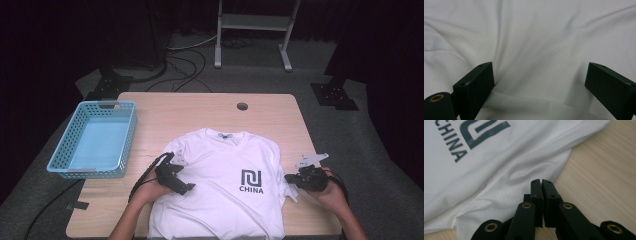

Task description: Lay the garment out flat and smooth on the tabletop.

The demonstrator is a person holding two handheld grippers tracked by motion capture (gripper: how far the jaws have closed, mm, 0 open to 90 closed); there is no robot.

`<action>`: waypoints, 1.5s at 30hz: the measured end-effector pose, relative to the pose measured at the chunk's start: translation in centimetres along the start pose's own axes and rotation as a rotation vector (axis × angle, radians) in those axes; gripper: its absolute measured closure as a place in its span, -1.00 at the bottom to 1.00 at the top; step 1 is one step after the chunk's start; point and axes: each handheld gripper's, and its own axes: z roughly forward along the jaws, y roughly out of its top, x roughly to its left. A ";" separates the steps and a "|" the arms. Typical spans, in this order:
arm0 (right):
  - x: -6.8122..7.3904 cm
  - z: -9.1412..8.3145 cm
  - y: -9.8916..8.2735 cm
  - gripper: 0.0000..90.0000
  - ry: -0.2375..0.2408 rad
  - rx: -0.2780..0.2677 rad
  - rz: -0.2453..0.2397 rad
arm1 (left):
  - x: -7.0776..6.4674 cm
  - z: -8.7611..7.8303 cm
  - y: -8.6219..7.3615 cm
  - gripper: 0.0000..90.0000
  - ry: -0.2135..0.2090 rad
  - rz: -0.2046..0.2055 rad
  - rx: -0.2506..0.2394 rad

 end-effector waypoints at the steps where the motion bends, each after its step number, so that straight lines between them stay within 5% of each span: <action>1: -0.2 -0.3 -0.3 0.97 -0.013 0.004 0.006 | 0.0 0.0 -0.1 -0.83 0.001 0.001 -0.002; 10: -1.6 -2.4 -2.8 0.97 -0.088 0.028 0.061 | 0.0 -0.3 -0.4 -0.83 0.000 -0.005 -0.008; 21: -3.3 -1.4 -2.5 0.41 0.023 -0.057 0.155 | 0.0 -0.2 -0.1 -0.83 0.007 -0.004 0.010; 26: -3.1 -0.9 -1.9 0.93 0.050 -0.047 0.158 | -0.1 -0.1 -0.1 -0.83 0.010 -0.006 0.006; 30: -1.9 -1.4 -0.7 0.95 0.069 -0.068 0.119 | -0.1 -0.1 -0.2 -0.83 0.009 -0.007 -0.001; 34: 1.1 -1.7 1.0 0.95 0.105 -0.107 0.046 | -0.1 -0.1 -0.3 -0.83 0.011 -0.009 -0.012; 40: 5.7 0.7 2.3 0.95 0.155 -0.071 -0.063 | -0.1 -0.1 -0.5 -0.83 0.014 -0.007 -0.026; 45: 6.6 1.4 3.0 0.81 0.188 -0.031 -0.092 | -0.1 -0.2 -0.6 -0.83 0.009 -0.005 -0.028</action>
